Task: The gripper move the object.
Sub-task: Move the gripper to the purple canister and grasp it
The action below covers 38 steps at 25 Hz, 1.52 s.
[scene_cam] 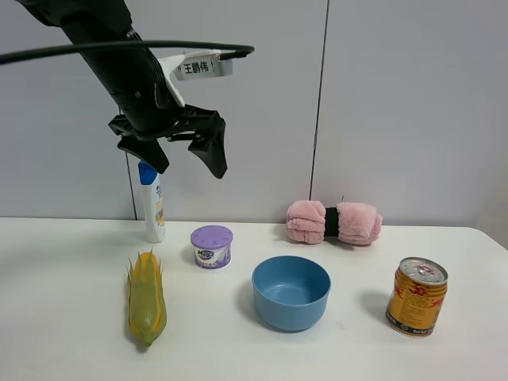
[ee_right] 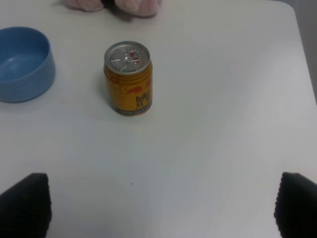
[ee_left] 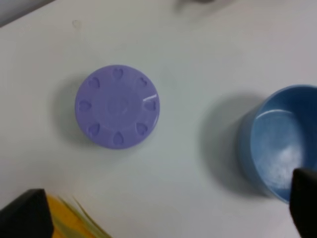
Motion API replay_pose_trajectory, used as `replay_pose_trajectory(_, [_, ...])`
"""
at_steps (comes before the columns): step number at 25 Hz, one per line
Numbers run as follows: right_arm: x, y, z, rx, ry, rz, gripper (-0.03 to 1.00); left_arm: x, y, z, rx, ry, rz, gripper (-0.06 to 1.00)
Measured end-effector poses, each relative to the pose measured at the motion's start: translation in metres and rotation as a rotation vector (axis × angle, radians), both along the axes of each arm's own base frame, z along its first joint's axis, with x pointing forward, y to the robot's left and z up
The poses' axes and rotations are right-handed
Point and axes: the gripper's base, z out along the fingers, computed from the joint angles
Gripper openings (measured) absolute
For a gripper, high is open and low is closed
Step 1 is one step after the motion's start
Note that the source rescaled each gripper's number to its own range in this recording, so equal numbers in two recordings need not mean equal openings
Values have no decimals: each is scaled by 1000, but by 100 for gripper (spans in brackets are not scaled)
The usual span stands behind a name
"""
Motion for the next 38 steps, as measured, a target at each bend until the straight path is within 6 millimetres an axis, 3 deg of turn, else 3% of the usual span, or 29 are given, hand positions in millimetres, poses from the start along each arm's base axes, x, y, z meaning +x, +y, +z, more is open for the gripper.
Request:
replay_pose_trajectory(11, [0, 0, 0, 0, 0, 0, 100, 50, -27, -46, 45, -4, -66, 91])
replay_pose_trajectory(20, [0, 0, 0, 0, 0, 0, 100, 69, -31, -99, 146, -23, -153, 91])
replay_pose_trajectory(28, [0, 0, 0, 0, 0, 0, 100, 75, -33, -110, 173, -69, -199, 91])
replay_pose_trajectory(38, [0, 0, 0, 0, 0, 0, 100, 84, -19, -132, 215, -50, -218, 91])
